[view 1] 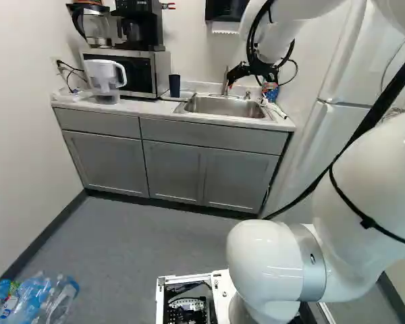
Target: Rinse the cup and place it in the tray
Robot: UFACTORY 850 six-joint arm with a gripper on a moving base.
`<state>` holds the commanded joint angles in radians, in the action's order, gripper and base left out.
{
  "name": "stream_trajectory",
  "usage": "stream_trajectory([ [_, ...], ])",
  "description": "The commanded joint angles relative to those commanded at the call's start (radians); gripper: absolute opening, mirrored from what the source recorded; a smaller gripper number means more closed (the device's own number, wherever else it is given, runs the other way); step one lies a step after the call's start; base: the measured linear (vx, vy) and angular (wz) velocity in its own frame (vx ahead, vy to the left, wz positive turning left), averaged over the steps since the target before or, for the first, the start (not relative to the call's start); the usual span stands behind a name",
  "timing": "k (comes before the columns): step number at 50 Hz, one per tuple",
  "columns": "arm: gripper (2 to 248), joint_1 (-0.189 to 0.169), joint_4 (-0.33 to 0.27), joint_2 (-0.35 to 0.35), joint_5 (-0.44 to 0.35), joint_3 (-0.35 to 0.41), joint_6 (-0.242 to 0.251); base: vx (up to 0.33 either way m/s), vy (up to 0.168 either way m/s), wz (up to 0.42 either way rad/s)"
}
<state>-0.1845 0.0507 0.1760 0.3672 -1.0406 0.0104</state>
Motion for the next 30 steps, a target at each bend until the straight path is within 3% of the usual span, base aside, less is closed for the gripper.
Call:
stream_trajectory([
  [30, 247, 0.017, -0.005, 0.009, -0.113, 0.087, -0.001, 0.000, 0.000, 0.000],
])
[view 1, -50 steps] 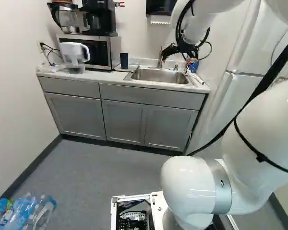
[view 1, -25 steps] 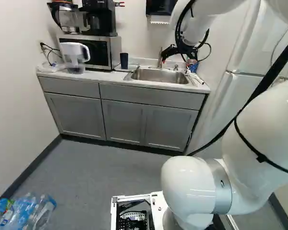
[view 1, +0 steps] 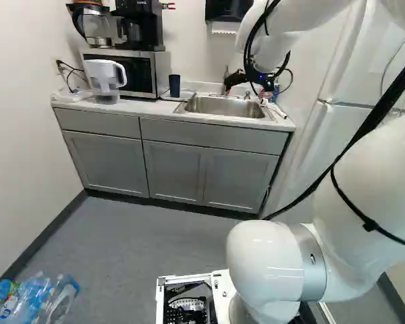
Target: Rinse the cup and place it in the tray
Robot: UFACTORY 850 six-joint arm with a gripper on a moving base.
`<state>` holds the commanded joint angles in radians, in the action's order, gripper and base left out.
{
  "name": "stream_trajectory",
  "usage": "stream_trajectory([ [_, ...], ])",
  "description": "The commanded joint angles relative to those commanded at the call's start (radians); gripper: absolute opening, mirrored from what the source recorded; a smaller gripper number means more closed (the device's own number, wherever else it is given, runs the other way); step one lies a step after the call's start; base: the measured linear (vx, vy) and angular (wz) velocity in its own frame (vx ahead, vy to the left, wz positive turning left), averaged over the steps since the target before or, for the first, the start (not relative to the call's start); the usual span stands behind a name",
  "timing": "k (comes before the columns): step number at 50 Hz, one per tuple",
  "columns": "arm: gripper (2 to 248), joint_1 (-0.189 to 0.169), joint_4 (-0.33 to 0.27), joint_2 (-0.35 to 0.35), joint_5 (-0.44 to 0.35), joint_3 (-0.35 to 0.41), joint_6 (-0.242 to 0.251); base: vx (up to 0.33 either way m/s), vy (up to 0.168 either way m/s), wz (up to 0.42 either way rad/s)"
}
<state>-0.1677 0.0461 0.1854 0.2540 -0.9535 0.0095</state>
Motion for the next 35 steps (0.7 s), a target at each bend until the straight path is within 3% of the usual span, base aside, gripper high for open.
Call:
stream_trajectory([
  [35, 247, 0.039, -0.011, 0.022, -0.261, 0.201, -0.002, 0.000, 0.000, 0.000],
])
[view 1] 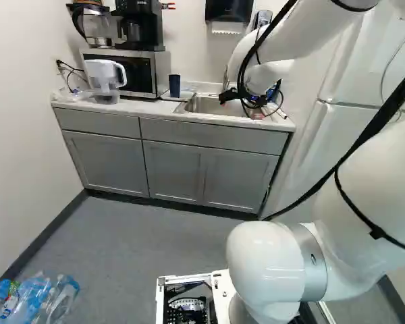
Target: Rinse the cup and place it in the tray
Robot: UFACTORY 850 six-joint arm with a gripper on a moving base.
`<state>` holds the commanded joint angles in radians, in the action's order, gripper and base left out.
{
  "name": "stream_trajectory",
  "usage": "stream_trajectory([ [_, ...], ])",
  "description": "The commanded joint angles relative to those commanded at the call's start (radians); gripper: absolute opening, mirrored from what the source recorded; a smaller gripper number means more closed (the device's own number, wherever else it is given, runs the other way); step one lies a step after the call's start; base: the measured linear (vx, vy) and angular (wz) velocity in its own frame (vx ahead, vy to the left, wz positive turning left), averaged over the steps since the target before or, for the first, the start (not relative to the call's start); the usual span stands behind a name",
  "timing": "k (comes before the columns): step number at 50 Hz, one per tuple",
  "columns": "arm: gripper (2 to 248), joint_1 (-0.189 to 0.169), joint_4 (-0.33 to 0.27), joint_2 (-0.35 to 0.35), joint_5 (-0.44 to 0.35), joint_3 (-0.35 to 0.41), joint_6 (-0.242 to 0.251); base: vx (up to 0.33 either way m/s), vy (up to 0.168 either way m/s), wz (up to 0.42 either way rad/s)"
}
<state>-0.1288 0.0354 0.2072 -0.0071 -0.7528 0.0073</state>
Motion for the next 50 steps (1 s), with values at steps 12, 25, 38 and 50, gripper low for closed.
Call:
stream_trajectory([
  [12, 247, 0.018, -0.005, 0.010, -0.121, 0.093, -0.001, 0.000, 0.000, 0.000],
  [25, 247, 0.040, -0.011, 0.022, -0.269, 0.206, -0.002, 0.000, 0.000, 0.000],
  [38, 247, 0.062, -0.017, 0.034, -0.413, 0.318, -0.003, 0.000, 0.000, 0.000],
  [50, 247, 0.078, -0.021, 0.043, -0.522, 0.402, -0.004, 0.000, 0.000, 0.000],
])
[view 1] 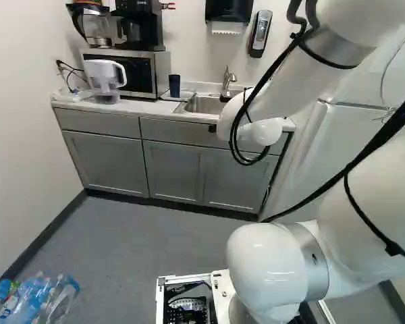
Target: Rinse the cup and place it in the tray
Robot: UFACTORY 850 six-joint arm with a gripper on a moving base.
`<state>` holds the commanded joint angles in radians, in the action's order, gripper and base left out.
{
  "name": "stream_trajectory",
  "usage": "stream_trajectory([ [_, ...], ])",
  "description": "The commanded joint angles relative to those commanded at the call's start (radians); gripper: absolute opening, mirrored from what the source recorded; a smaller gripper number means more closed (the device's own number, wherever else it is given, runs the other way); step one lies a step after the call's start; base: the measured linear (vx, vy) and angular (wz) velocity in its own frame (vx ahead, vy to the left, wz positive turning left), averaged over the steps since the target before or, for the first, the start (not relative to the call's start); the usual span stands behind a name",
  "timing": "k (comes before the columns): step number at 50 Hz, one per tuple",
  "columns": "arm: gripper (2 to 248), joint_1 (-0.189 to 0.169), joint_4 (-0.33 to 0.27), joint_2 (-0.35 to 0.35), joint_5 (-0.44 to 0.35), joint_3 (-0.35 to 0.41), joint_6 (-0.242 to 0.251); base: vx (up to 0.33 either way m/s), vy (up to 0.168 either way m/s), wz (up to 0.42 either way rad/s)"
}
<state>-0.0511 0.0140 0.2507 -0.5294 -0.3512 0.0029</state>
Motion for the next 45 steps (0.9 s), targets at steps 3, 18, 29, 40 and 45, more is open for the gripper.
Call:
stream_trajectory([
  [3, 247, 0.004, -0.001, 0.002, -0.027, 0.021, 0.000, 0.000, 0.000, 0.000],
  [18, 247, 0.021, -0.006, 0.012, -0.141, 0.108, -0.001, 0.000, 0.000, 0.000],
  [29, 247, 0.031, -0.009, 0.017, -0.208, 0.160, -0.002, 0.000, 0.000, 0.000],
  [40, 247, 0.039, -0.011, 0.022, -0.262, 0.201, -0.002, 0.000, 0.000, 0.000],
  [45, 247, 0.042, -0.012, 0.023, -0.282, 0.217, -0.002, 0.000, 0.000, 0.000],
])
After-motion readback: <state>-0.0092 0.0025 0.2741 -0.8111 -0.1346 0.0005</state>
